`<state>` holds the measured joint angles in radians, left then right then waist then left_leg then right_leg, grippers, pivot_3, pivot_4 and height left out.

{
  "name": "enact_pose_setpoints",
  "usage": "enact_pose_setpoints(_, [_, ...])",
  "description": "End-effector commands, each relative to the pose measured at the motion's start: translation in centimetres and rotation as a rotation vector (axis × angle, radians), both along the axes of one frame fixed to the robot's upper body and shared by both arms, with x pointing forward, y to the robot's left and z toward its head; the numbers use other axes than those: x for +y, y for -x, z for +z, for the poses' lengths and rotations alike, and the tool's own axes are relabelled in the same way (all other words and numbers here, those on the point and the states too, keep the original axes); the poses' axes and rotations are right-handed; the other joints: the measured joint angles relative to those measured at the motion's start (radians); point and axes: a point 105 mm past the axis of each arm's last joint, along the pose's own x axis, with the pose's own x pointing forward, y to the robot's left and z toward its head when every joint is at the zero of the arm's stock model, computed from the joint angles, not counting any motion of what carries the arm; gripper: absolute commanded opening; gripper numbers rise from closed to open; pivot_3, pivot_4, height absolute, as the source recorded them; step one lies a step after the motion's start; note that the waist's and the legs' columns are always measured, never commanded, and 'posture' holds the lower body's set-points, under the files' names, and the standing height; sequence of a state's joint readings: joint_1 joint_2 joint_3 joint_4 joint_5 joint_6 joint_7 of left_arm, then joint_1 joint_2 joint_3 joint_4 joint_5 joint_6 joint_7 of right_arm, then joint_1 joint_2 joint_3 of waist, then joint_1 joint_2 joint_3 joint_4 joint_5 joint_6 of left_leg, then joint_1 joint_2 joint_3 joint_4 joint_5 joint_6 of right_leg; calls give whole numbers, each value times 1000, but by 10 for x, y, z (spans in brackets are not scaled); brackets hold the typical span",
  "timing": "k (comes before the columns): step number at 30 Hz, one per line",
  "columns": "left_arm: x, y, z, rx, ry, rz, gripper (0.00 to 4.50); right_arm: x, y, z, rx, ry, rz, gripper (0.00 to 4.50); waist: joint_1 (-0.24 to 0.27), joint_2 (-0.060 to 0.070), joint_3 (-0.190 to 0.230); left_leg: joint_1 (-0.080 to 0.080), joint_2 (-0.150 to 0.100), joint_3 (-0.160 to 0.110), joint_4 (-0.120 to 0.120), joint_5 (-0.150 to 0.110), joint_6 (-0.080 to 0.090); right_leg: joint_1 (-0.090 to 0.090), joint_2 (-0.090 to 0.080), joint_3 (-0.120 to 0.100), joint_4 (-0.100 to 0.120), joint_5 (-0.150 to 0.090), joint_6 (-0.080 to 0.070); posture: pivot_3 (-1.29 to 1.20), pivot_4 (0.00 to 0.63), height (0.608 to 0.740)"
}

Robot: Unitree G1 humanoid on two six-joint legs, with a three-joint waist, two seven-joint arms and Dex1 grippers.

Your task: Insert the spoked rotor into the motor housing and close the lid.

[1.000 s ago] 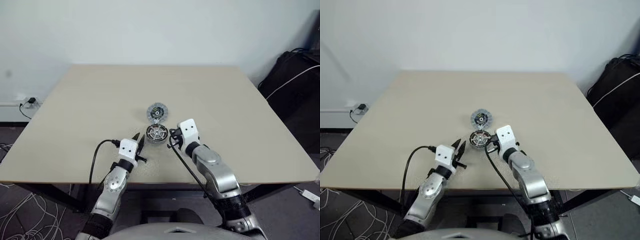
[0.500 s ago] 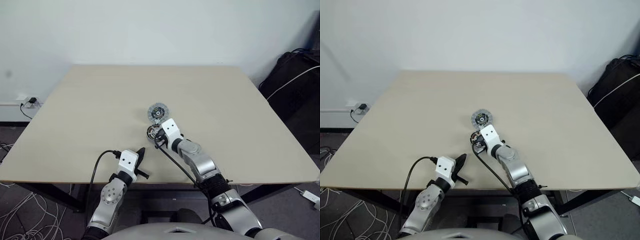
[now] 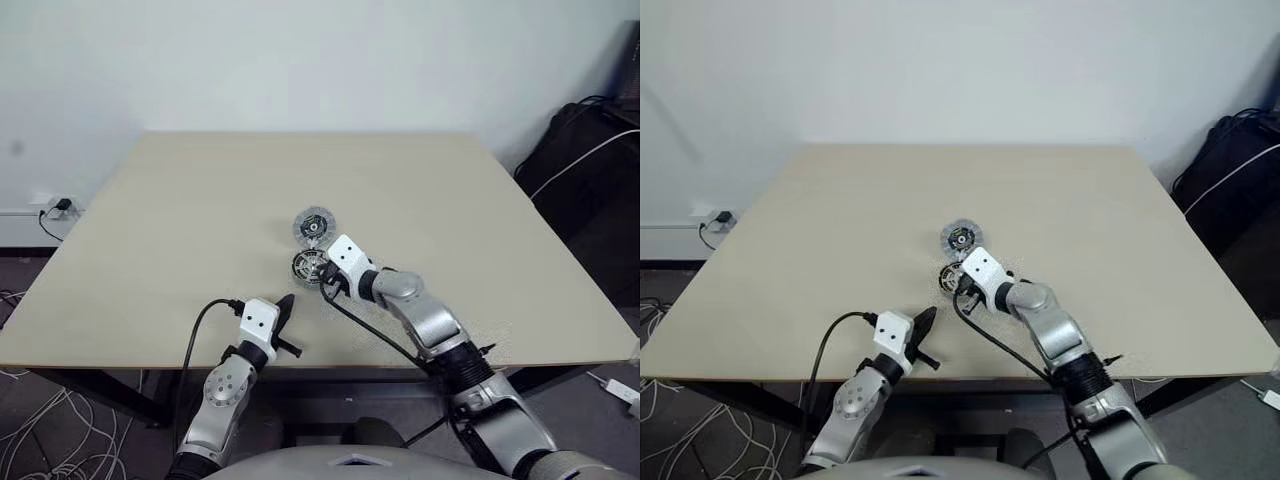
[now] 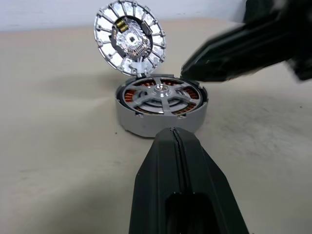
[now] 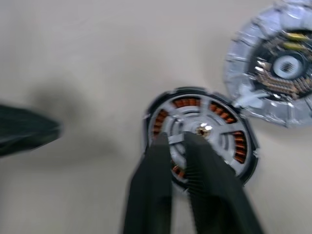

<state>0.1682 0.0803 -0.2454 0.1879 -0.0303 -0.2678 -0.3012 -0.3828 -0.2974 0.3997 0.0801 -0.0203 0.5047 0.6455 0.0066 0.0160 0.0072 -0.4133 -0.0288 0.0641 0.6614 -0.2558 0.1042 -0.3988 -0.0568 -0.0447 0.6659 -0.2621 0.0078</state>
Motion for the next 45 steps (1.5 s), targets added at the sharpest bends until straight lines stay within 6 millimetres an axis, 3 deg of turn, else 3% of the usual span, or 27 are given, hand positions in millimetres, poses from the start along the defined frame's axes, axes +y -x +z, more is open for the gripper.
enact_pose_setpoints(1, [-5, -7, 16, -56, 33, -9, 0, 7, 4, 10, -28, 65, 109, 1598, 0, 0, 0, 0, 0, 0, 0, 0, 0, 0, 0, 0, 0, 0, 0, 0, 0, 740])
enact_pose_setpoints(3, [-6, -7, 15, -51, 32, -14, 0, 5, 4, 7, -29, 137, 151, 2232, 1, 0, 0, 0, 0, 0, 0, 0, 0, 0, 0, 0, 0, 0, 0, 0, 0, 740])
enact_pose_setpoints(13, [-12, -1, 12, -22, 62, -25, 0, 13, -14, 3, -37, 258, 228, 2232, 7, 0, 0, 0, 0, 0, 1, 0, 0, 0, 0, 0, 0, 0, 0, 0, 0, 740])
enact_pose_setpoints(23, [-11, -1, 14, -30, 92, 6, 0, -4, -19, -22, 19, 478, 323, 2232, 6, 0, 0, 0, 0, 0, 0, 0, 0, 0, -1, 0, 0, 0, 0, 0, 0, 740])
enact_pose_setpoints(26, [-12, 0, 14, -26, 102, 10, 0, -6, -21, -22, 15, 519, 349, 1666, 7, 0, 0, 0, 0, 0, 1, 0, 0, 0, -1, 0, 0, 0, 0, 0, 0, 740])
enact_pose_setpoints(31, [-12, -1, 14, -25, 121, 26, 0, -3, -24, -20, 6, 518, 358, 144, 6, 0, -1, 0, 0, 0, 0, 0, 0, 0, -1, 0, 0, 0, 0, 0, 0, 740])
enact_pose_setpoints(40, [-11, -3, 15, -25, 131, 32, 0, -5, -26, -10, 20, 426, 297, 104, 8, 0, -1, 0, 0, 0, 0, 0, 0, 0, -1, 0, 1, 1, -1, 0, 0, 740])
enact_pose_setpoints(45, [-10, -2, 14, -18, 138, 38, 0, -17, -11, 4, 62, 326, 220, 103, 16, 0, -1, -3, -1, 0, 0, 0, 0, -2, -2, -1, -1, 1, -1, 0, 0, 740])
